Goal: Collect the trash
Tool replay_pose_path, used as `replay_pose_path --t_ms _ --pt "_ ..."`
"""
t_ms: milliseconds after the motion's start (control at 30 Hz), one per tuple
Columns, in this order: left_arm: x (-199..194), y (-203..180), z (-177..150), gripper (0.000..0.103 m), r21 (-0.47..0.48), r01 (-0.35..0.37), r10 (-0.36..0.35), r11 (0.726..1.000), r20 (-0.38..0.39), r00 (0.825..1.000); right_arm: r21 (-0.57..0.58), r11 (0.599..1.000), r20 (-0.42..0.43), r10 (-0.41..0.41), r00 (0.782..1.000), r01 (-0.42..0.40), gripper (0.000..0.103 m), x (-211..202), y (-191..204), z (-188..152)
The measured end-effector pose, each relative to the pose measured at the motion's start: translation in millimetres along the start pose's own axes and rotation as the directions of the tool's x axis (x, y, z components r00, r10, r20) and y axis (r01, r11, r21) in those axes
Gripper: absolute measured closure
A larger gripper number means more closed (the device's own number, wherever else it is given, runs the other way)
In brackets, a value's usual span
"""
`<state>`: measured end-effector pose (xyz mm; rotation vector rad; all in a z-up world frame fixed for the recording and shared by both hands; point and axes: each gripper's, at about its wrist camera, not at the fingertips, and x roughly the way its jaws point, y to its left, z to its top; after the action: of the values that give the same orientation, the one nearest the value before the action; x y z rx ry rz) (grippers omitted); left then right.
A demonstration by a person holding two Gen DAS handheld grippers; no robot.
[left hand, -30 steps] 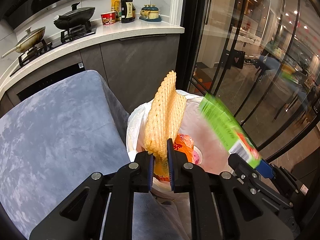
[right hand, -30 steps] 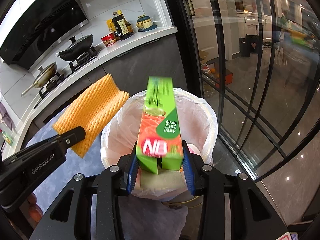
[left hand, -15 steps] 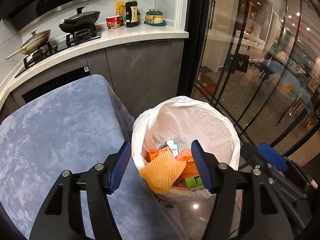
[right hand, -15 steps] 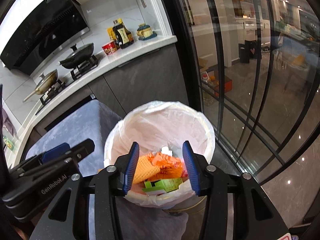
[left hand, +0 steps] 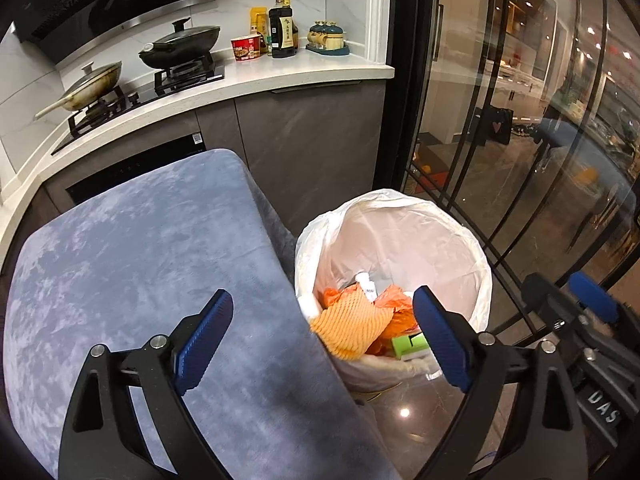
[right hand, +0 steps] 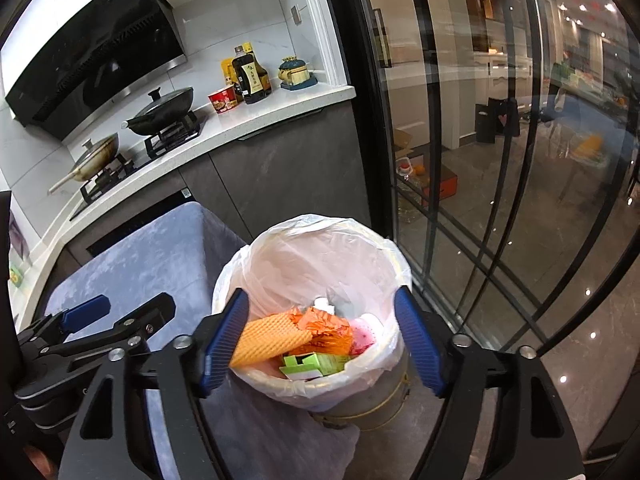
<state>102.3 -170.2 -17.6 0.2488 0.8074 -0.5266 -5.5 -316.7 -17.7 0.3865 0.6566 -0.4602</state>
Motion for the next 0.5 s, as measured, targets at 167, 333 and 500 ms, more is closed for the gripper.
replay_pose_path --t_ms 167,333,500 --pt "-4.8 1.2 -6.4 0.011 -0.001 -0.018 0.018 1.000 -0.009 1.000 -0.032 0.999 0.004 -0.031 1.000 0.031 0.021 -8.7 1.3 -0.9" --pt "-7.1 2.2 -11.6 0.008 -0.001 -0.037 0.037 0.999 -0.020 0.999 -0.046 0.998 -0.026 -0.039 0.999 0.038 0.020 -10.5 -1.3 -5.0" --pt "-10.2 0.5 -16.5 0.008 0.005 -0.040 0.040 0.999 -0.027 0.999 -0.053 0.998 -0.044 -0.041 0.998 0.039 0.020 -13.0 -3.9 -8.7"
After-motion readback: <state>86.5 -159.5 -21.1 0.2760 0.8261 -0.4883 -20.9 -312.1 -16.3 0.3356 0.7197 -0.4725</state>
